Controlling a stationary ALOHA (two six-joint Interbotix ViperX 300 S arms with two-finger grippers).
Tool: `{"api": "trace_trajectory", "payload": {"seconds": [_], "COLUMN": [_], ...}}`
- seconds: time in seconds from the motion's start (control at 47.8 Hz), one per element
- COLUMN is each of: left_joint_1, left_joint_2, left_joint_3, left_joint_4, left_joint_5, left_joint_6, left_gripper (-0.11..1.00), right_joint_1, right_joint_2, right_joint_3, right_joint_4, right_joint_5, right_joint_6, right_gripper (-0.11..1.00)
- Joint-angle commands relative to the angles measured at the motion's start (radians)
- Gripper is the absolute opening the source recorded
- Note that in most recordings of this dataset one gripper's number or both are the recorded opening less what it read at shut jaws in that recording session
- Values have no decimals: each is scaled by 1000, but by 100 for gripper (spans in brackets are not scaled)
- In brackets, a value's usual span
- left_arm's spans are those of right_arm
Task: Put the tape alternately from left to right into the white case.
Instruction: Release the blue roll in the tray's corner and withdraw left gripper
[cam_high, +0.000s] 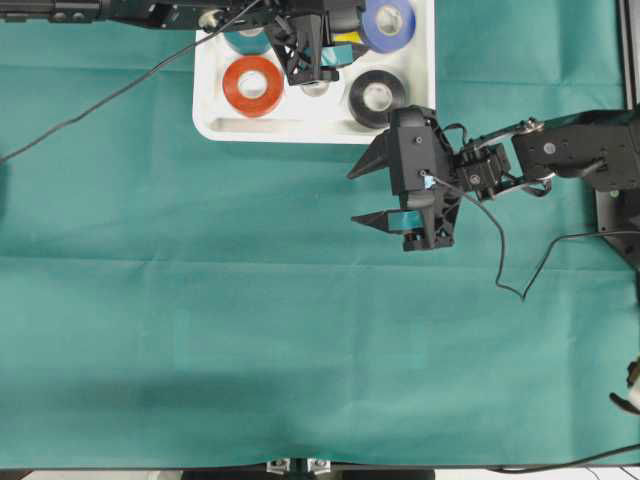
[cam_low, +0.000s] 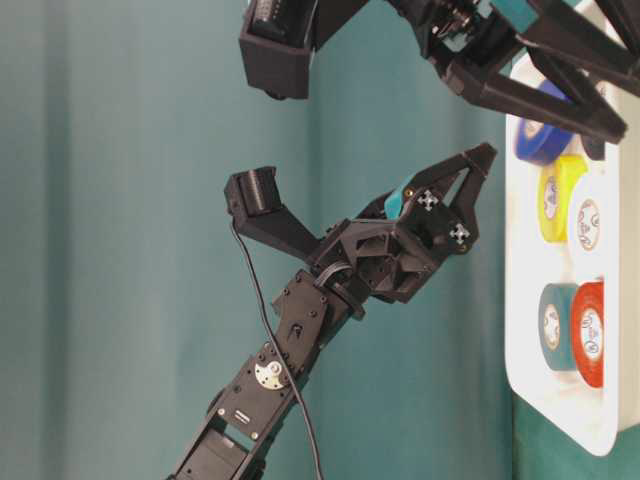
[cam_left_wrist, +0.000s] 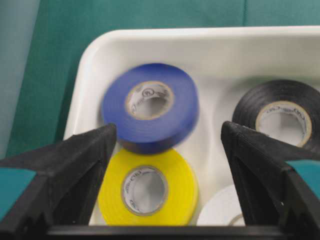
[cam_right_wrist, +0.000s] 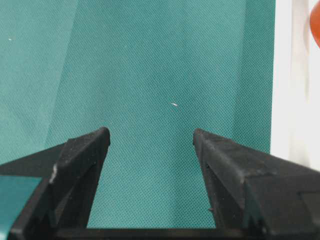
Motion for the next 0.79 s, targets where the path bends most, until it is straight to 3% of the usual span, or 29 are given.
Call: {"api": "trace_trajectory", "payload": {"seconds": [0.0,0.314,0.773], "left_joint_1": [6,2,-86], "left_joint_2": [-48,-81,-209], "left_joint_3": [9,48,247], "left_joint_4": [-2,-2,-5], "left_joint_5": [-5,-5,-6], "left_joint_6": [-3,-3,-6], "left_gripper": [85,84,84], "right_joint_1": [2,2,2], "right_joint_2": [-9,-9,-9], "right_joint_3": [-9,-9,-14], "right_joint_4": [-2,-2,-2], "right_joint_5": [-8,-8,-6], "right_joint_6": [0,0,0], "right_gripper": [76,76,76]}}
